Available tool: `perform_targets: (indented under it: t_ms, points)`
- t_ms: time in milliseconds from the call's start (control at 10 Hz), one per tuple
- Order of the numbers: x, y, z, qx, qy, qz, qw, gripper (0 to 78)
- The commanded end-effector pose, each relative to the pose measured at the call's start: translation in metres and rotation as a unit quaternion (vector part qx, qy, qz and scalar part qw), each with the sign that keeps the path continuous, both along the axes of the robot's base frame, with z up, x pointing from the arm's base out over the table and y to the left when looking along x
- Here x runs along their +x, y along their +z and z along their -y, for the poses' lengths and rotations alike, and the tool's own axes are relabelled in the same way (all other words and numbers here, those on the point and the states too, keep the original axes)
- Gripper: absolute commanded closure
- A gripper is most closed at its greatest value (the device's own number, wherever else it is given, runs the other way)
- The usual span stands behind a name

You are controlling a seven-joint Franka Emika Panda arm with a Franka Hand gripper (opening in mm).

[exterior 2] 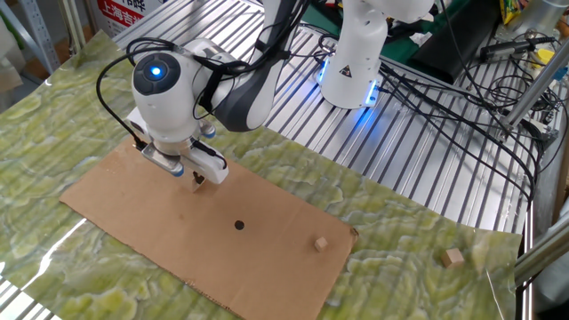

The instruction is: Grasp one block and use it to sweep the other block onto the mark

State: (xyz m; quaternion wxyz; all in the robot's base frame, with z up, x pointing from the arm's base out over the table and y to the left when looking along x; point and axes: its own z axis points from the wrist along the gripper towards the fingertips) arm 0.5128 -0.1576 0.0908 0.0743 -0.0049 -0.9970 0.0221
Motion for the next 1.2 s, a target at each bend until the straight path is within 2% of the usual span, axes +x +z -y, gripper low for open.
perform_targets:
  t_ms: [100, 500, 600, 1000, 1200]
  points:
    - [0.001, 0.000, 0.000, -0.002, 0.003, -0.006, 1.0000, 76.4]
    - [0.001, 0.000, 0.000, -0.002, 0.003, -0.006, 1.0000, 76.4]
    - [-0.001, 0.036, -0.042, -0.001, -0.029, -0.022, 0.9993, 76.4]
    - [0.009, 0.053, -0.053, 0.002, -0.028, -0.024, 0.9993, 76.4]
    - [0.009, 0.065, -0.069, 0.006, -0.045, -0.030, 0.9985, 76.4]
